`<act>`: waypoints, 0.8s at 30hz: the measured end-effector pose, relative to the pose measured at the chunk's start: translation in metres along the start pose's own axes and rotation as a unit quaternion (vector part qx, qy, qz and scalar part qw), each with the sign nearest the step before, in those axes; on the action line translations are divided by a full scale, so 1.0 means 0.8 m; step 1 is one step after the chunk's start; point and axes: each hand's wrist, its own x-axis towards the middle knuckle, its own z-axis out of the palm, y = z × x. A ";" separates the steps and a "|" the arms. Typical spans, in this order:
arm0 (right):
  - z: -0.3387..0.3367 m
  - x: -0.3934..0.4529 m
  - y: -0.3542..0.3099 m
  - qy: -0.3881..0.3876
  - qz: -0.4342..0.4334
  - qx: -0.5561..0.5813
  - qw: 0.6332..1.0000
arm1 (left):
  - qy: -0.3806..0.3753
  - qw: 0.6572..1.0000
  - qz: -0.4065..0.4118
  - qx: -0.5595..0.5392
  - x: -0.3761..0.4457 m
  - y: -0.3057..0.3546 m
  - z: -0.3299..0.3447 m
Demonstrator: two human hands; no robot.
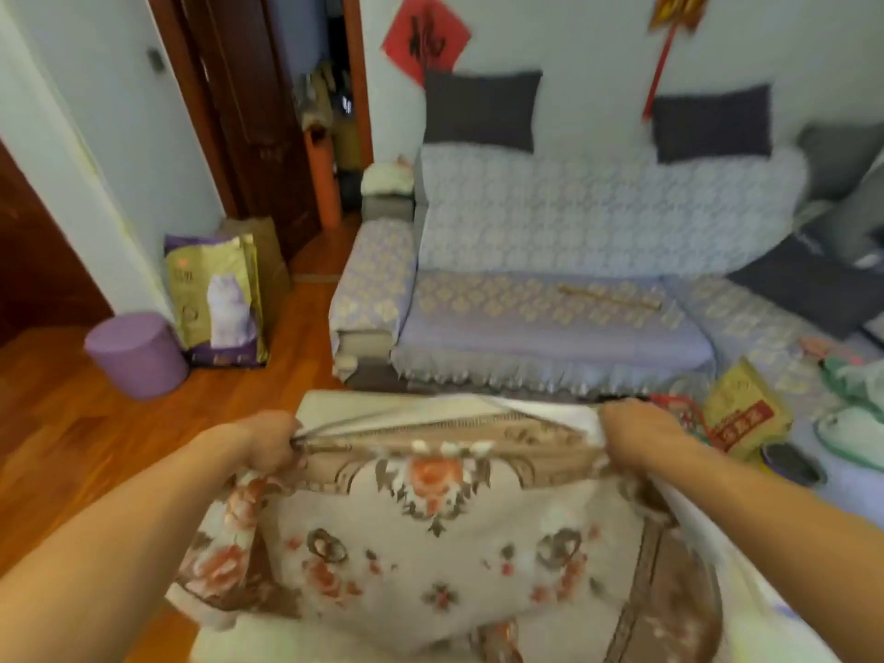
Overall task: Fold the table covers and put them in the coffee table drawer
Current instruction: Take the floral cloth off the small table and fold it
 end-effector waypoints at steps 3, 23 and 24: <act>-0.203 0.017 0.061 0.238 0.090 0.042 0.966 | 0.279 0.960 -0.012 -0.024 -0.001 0.000 -0.212; -0.440 -0.239 0.194 0.709 0.127 0.173 0.672 | 0.786 0.615 -0.051 0.033 -0.380 0.031 -0.475; -0.420 -0.241 0.195 0.697 0.119 0.168 0.687 | 0.768 0.637 -0.054 0.041 -0.383 0.031 -0.455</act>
